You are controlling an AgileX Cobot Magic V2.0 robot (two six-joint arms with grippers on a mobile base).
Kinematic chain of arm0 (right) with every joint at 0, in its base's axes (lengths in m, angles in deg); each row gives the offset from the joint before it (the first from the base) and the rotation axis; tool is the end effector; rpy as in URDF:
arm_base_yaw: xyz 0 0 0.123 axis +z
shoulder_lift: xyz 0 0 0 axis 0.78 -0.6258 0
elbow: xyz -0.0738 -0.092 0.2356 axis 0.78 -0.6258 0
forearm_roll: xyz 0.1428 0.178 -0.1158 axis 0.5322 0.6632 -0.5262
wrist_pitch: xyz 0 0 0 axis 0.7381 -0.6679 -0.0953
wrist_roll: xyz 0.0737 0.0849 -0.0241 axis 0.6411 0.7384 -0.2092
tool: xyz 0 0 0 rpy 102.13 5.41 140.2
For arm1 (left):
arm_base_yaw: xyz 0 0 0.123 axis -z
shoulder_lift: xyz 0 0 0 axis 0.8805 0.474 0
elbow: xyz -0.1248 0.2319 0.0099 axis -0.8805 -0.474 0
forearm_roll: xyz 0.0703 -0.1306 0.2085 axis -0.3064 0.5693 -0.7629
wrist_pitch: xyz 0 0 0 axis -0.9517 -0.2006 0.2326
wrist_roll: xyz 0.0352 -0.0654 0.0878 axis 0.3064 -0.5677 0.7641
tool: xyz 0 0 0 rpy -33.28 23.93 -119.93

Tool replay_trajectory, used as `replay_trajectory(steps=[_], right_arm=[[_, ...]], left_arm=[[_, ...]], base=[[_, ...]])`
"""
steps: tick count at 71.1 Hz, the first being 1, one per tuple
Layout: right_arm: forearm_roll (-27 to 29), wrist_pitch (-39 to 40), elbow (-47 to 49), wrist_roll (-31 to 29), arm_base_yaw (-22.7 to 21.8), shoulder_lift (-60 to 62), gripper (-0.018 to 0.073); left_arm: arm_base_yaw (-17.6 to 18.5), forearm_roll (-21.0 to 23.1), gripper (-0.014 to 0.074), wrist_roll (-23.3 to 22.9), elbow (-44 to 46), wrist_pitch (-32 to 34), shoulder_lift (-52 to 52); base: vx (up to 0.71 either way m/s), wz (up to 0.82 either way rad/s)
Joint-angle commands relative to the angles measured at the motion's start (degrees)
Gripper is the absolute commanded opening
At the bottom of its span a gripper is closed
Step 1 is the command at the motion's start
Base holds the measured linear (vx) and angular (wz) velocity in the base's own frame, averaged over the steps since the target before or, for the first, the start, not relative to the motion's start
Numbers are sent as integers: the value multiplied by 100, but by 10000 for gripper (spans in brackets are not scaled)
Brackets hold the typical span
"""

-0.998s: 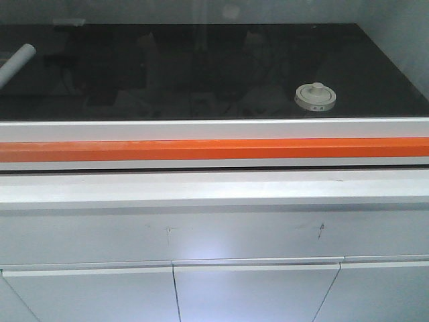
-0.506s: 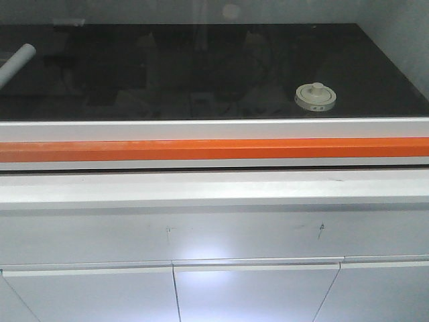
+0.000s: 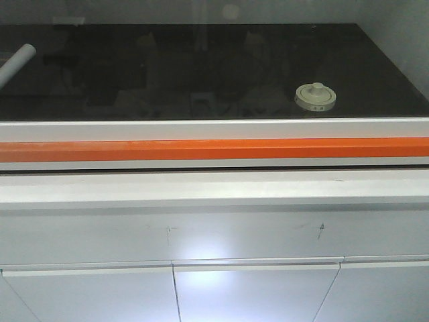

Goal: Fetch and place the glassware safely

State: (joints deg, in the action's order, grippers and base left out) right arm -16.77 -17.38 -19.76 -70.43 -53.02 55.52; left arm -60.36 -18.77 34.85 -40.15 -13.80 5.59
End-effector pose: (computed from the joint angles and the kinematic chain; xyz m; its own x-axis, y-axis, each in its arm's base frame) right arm 0.1061 -0.0024 0.2113 0.1100 -0.0362 -0.9933 0.0269 0.9991 -0.0335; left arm 0.1050 -0.0036 0.1783 -0.1666 0.0509 -0.9847 0.0409 0.9982 0.0447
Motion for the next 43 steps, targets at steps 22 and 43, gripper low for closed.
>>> replay_trajectory(steps=[22, 43], right_arm=[[-24, 919, -99, -37, -20, 70, -4], [-24, 1571, 925, -60, -20, 37, -4]], left_arm=[[-3, 72, -7, -9, -153, 2090, -68], [-3, 81, -7, -162, 761, 2955, 68]], base=[[0, 0], [0, 0]])
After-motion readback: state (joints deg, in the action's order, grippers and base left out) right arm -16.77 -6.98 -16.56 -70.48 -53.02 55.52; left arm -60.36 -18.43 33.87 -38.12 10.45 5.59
